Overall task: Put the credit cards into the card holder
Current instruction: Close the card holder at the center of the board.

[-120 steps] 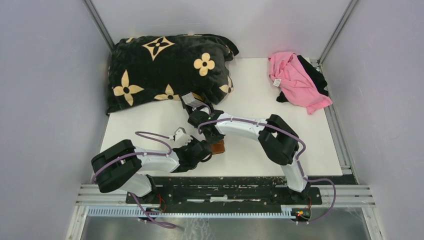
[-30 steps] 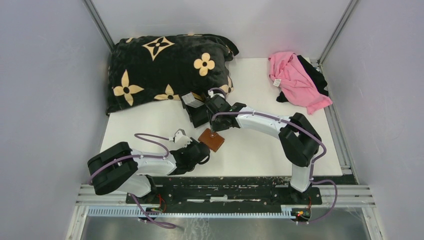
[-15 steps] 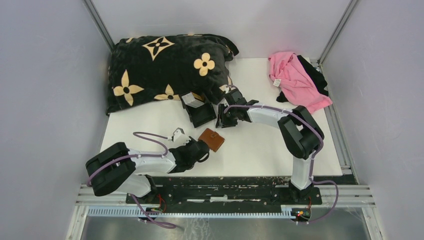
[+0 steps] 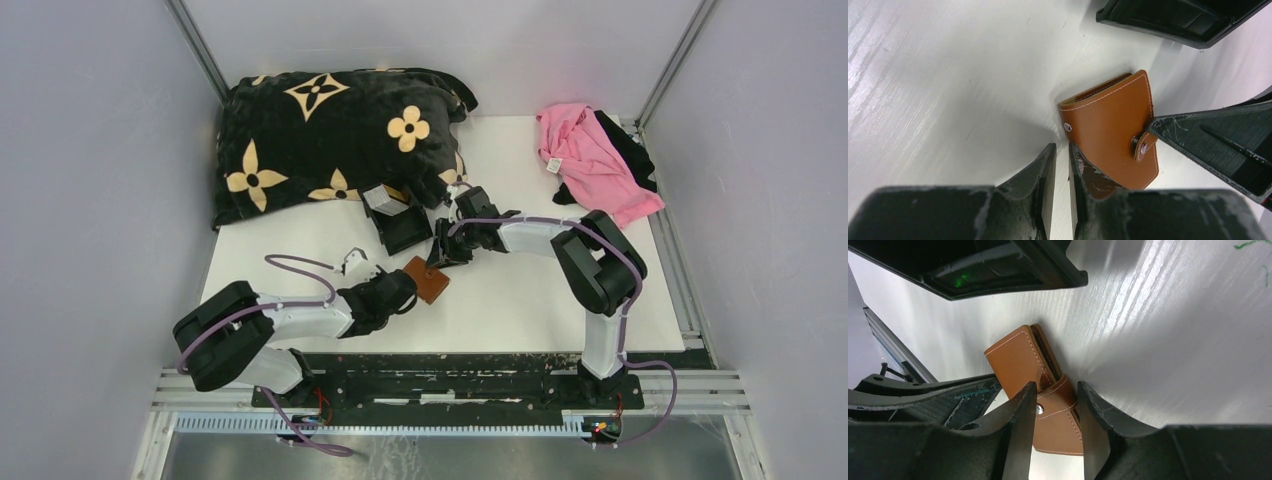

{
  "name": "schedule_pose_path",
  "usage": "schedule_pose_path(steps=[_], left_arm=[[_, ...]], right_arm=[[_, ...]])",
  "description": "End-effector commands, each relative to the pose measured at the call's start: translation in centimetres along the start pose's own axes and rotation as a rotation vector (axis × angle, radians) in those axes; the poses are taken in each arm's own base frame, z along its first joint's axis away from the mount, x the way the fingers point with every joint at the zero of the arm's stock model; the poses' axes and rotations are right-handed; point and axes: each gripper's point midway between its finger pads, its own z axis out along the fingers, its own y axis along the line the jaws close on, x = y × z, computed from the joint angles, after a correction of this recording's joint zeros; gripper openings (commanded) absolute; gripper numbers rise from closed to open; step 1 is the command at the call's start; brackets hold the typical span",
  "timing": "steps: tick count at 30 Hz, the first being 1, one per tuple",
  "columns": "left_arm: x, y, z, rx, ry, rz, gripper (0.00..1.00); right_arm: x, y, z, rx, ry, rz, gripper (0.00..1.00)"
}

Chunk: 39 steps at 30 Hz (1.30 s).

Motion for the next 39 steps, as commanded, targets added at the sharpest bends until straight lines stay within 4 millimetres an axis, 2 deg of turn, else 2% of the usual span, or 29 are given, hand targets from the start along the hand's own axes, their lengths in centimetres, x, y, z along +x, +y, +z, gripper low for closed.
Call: schedule_pose_path(steps=[1,9,13,19,29,39], left_arm=[[1.3,7.6,0.1,-0.229,0.085,0.267,0.25],[1.8,7.6,0.1,-0.230,0.108,0.266,0.25],[1.7,7.4,0.0,-0.219,0.105,0.262,0.25],[1.8,7.2,0.1,-0.221,0.108,0.273,0.24],[2.3,6.7,0.5,-0.225,0.119,0.278,0.24],[2.5,6.1,0.9,-0.227,0.120,0.289,0.24]], right_arm=[[0.5,-0.6,-0.5,0.001,0.000,0.002,0.43],[-2.0,-1.0,-1.1,-0.060,-0.074,0.057,0.44],[-2.5,-1.3,-1.8,-0.075,-0.096,0.066,0.46],[-1.4,-1.7,-1.9,-0.096,-0.074,0.074,0.48],[-0.1,-1.1,-1.9,-0.138,-0.053,0.076,0.51],[1.7,-1.9,-1.8,-0.128,-0.029,0.078,0.51]])
